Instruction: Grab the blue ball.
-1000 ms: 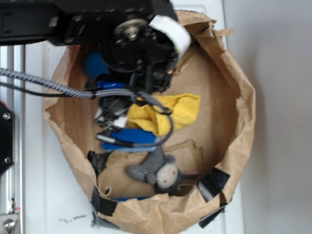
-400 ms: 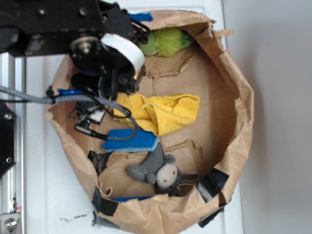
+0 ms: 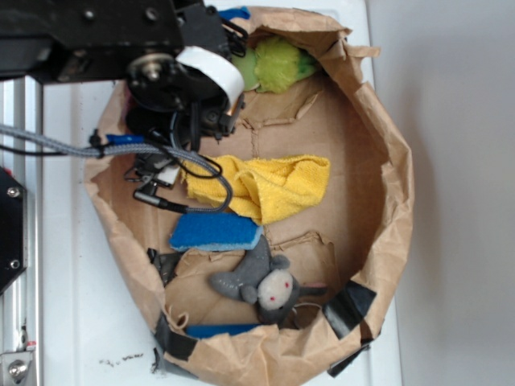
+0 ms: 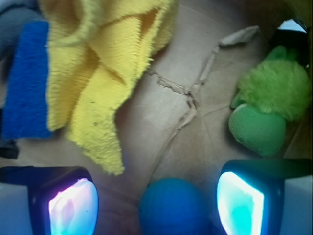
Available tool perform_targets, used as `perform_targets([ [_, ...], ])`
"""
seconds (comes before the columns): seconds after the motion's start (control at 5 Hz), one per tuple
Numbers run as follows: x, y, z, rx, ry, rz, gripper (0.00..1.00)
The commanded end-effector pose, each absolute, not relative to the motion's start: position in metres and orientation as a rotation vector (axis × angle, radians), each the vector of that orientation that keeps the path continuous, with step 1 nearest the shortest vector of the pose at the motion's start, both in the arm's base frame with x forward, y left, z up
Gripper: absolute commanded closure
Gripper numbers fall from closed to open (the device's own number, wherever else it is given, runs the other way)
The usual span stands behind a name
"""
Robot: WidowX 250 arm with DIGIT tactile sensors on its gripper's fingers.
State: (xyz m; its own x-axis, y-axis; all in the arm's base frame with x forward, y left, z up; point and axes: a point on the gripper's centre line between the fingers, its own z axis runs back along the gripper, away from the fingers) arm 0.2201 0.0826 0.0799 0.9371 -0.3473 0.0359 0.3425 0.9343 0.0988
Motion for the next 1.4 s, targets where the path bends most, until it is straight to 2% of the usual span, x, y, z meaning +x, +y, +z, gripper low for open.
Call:
perform_targets([
  [0.0, 0.211, 0.100, 0.085, 0.112, -0.039, -0.389, 0.00],
  [0.2, 0.210, 0.103, 0.088, 0.110, -0.061, -0.365, 0.00],
  [0.6, 0.203, 0.105, 0.088, 0.115, -0.046, -0.372, 0.00],
  [0.8, 0.197, 0.102, 0.083, 0.095, -0.047, -0.393, 0.00],
  [1.0, 0.191, 0.100, 0.066, 0.095, -0.046, -0.385, 0.00],
  [1.2, 0.212, 0.097, 0.033, 0.139, -0.029, -0.387, 0.00],
])
